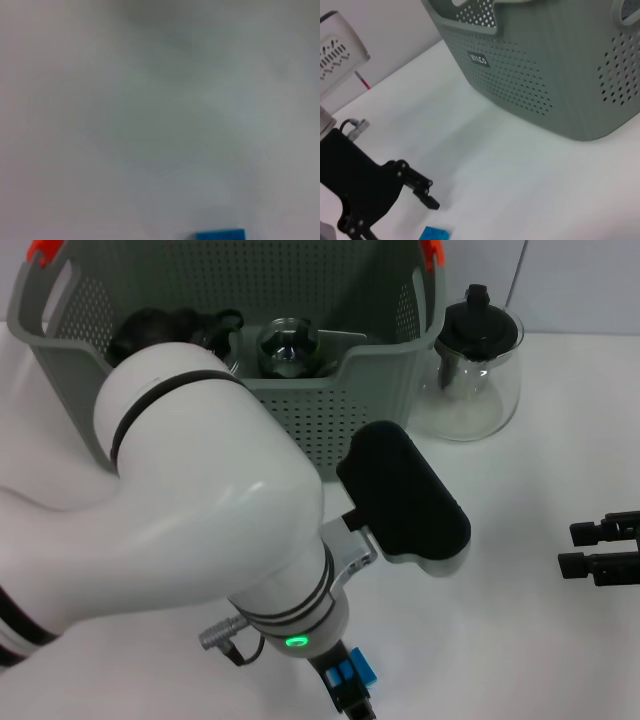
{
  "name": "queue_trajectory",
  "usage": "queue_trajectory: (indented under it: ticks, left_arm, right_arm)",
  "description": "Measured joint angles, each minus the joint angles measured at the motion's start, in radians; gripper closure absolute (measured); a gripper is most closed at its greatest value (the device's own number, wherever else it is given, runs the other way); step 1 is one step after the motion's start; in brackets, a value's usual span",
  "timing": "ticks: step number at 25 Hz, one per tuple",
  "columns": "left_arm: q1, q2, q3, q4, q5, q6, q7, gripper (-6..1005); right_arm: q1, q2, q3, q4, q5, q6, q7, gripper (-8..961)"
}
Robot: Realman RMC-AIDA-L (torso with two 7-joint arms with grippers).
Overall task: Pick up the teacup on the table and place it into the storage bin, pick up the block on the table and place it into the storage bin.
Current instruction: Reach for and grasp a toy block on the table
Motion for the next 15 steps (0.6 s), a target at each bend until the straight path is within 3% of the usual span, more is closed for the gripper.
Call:
queue_trajectory:
  ticks: [15]
  left_arm:
    - [-0.003, 0.0, 0.02, -0.076, -0.021, -0.077, -0.001, 163]
  right_arm:
    - [-0.002, 0.0, 0.001, 0.0, 0.0, 0.0, -0.002, 303]
